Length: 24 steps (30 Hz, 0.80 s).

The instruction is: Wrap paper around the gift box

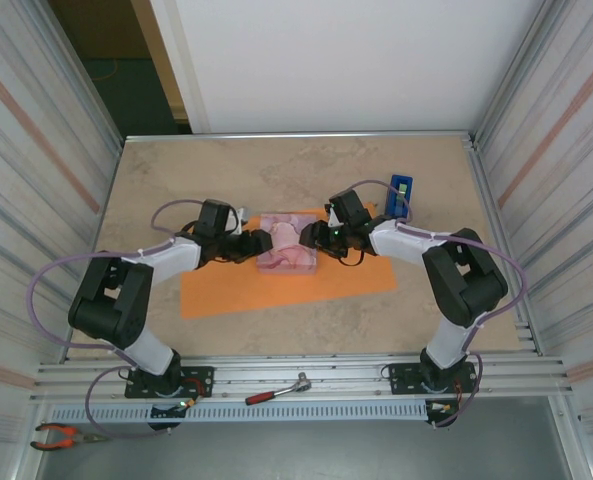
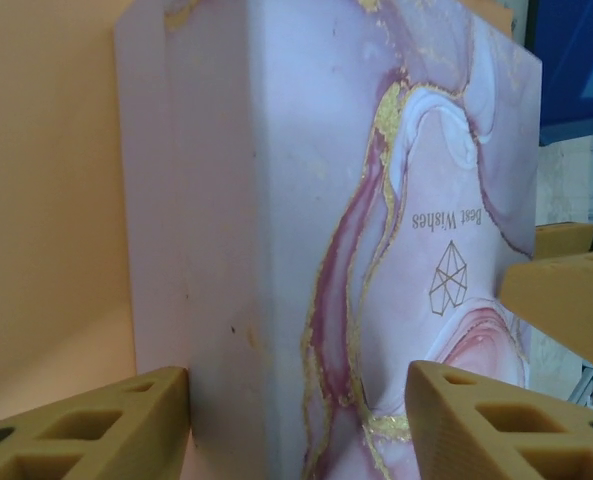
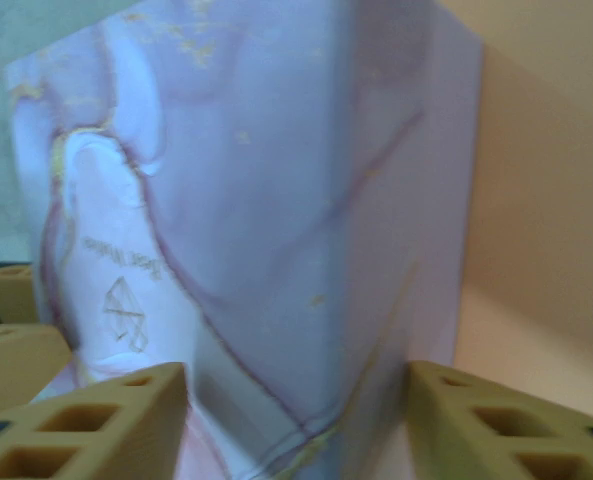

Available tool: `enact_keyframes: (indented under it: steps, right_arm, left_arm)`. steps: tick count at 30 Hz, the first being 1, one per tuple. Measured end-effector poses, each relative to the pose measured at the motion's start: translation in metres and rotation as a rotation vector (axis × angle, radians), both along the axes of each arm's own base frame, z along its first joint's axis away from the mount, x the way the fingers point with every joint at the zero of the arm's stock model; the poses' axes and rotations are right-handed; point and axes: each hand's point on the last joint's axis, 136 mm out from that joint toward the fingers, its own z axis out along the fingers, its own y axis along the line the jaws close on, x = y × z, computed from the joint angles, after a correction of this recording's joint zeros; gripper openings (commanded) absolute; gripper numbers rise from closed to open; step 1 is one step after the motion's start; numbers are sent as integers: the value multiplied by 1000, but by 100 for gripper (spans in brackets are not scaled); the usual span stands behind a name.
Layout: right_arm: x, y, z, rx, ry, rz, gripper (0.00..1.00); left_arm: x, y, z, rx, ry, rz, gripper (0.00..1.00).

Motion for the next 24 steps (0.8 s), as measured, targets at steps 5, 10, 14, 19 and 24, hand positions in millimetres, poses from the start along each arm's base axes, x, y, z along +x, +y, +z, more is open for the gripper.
enact_keyframes:
  steps: [5, 10, 14, 19, 24]
  right_arm:
    - [2, -1, 4, 9, -1, -12, 37]
    - [1, -4, 21, 19, -43, -24, 37]
    - [-8, -9, 24, 19, -44, -23, 37]
    - [-24, -12, 12, 5, -15, -8, 39]
    - [-31, -15, 3, -9, -2, -6, 40]
  left_arm:
    - [-3, -2, 3, 13, -4, 6, 56]
    - [-17, -7, 12, 24, -13, -3, 57]
    - [-28, -10, 14, 20, -10, -9, 57]
    - [-45, -12, 4, 36, 7, -25, 58]
    - [-49, -12, -1, 35, 7, -26, 59]
